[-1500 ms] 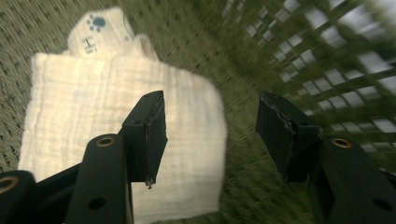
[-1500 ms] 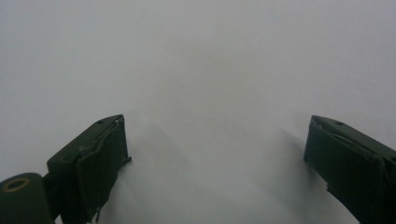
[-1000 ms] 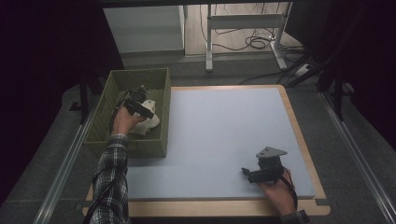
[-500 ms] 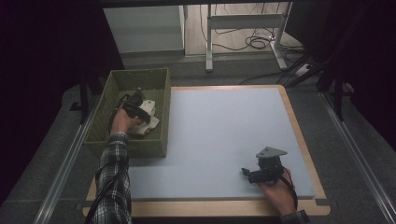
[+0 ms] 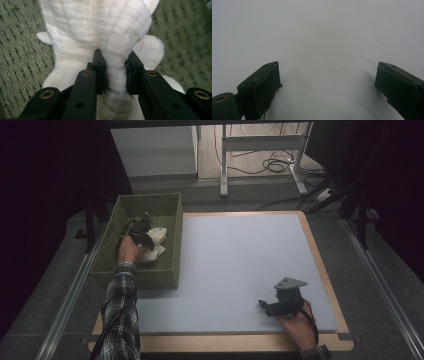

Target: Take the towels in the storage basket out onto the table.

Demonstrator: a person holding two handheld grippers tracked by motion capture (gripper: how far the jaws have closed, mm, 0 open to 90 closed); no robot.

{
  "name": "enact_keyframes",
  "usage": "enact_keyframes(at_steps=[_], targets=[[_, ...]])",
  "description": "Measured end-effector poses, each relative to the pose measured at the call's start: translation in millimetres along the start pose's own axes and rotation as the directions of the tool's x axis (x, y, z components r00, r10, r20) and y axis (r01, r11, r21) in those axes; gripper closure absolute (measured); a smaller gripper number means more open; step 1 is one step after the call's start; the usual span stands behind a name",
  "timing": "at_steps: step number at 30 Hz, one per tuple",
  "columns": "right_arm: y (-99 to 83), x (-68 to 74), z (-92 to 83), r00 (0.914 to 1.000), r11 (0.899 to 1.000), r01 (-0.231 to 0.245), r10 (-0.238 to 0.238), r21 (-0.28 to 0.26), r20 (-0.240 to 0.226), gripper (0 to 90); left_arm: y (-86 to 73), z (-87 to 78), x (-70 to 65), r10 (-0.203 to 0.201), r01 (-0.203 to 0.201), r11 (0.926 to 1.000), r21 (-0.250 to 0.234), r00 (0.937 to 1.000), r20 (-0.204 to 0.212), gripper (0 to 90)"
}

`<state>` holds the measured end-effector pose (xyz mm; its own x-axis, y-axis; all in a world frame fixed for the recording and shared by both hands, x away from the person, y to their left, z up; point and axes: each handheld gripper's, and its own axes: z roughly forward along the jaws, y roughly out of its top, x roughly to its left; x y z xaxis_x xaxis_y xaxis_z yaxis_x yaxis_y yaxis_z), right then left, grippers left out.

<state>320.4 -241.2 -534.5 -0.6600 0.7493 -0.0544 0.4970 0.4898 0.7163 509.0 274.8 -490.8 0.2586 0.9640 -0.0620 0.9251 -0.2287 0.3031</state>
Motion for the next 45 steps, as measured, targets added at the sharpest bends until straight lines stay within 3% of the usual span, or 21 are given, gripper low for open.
enact_keyframes(at_steps=[4,11,15,24,35,45], targets=[[0.0,0.0,0.0,1.0000,1.000,0.000,0.000,0.000,0.000,6.4,-1.4,-17.8,3.8,-0.021,0.022,0.9990,-0.039,0.9991,0.036,74.3],[0.0,0.0,0.0,1.0000,1.000,0.000,0.000,0.000,0.000,6.4,-5.5,-59.3,4.4,-0.009,0.016,0.9957,-0.091,0.9969,0.078,74.0],[0.0,0.0,0.0,1.0000,1.000,0.001,-0.001,0.000,0.000,6.4,-9.3,-80.9,2.5,0.015,-0.004,0.9938,-0.111,0.9953,0.096,73.7],[0.0,0.3,-0.1,1.0000,1.000,-0.001,0.001,0.001,0.000,6.4,-14.8,-122.2,-10.1,0.079,-0.066,0.9880,-0.140,0.9927,0.091,72.9],[0.0,0.4,-0.1,1.0000,1.000,-0.001,0.001,0.001,0.001,6.4,-17.1,-151.7,-30.8,0.134,-0.118,0.9816,-0.150,0.9856,0.102,72.4],[0.0,0.4,-0.1,1.0000,1.000,-0.001,0.001,0.002,0.001,6.5,-16.1,-168.4,-55.4,0.199,-0.180,0.9721,-0.150,0.9721,0.124,72.0]])
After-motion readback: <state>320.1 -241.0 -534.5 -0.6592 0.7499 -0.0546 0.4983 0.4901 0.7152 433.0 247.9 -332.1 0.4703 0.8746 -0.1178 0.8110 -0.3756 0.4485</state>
